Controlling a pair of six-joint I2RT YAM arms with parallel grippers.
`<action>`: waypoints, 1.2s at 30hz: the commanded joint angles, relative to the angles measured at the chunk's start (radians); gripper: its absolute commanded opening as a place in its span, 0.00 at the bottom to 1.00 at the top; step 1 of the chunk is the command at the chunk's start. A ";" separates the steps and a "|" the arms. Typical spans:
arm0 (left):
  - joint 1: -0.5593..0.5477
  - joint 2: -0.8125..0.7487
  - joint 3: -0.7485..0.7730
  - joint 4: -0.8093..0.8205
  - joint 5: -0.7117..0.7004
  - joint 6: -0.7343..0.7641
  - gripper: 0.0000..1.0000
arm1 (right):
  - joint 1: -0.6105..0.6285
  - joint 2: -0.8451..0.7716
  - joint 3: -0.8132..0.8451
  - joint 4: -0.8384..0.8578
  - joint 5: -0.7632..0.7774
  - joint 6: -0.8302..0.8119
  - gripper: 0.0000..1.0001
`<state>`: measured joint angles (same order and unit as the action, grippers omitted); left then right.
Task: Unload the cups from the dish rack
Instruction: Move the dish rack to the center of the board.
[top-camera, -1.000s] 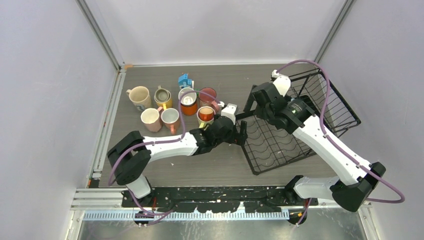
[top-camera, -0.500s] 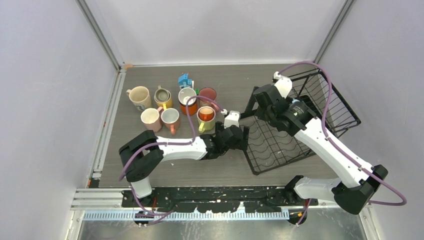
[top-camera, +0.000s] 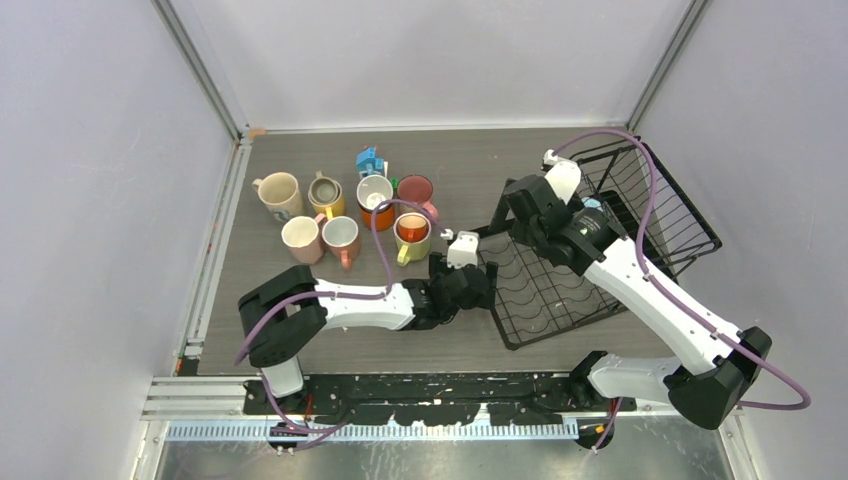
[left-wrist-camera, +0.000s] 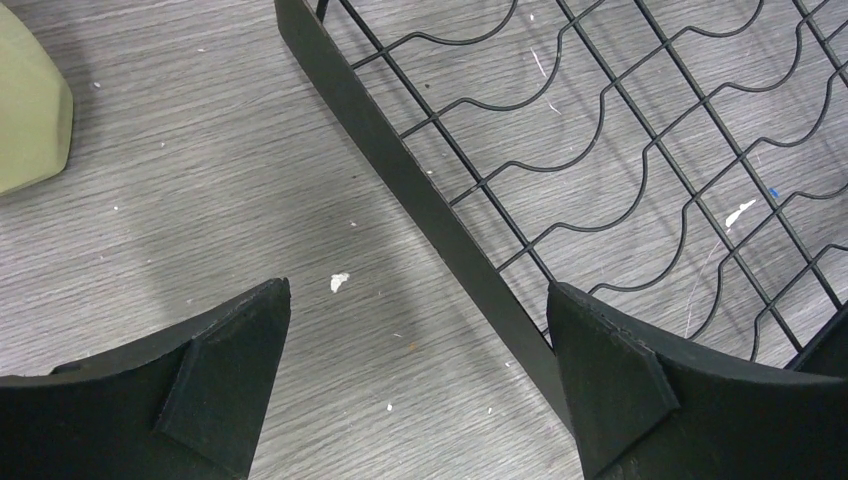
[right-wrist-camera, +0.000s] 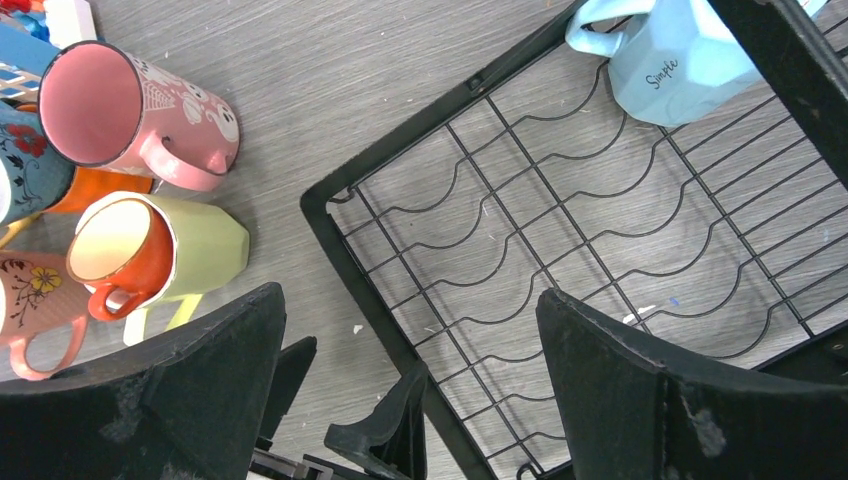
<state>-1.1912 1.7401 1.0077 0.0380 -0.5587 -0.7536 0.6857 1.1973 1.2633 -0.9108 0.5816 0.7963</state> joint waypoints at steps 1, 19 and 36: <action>-0.020 -0.047 -0.040 -0.074 -0.047 0.001 1.00 | -0.001 -0.009 -0.021 0.052 0.047 0.020 1.00; -0.076 -0.020 -0.012 -0.167 -0.035 -0.017 1.00 | 0.014 -0.014 -0.110 0.120 0.155 0.047 1.00; -0.091 0.067 0.075 -0.286 -0.057 -0.079 1.00 | 0.013 -0.014 -0.119 0.154 0.188 0.022 1.00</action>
<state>-1.2640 1.8103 1.1187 -0.1356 -0.5838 -0.8337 0.6937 1.1870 1.1416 -0.8070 0.7120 0.8162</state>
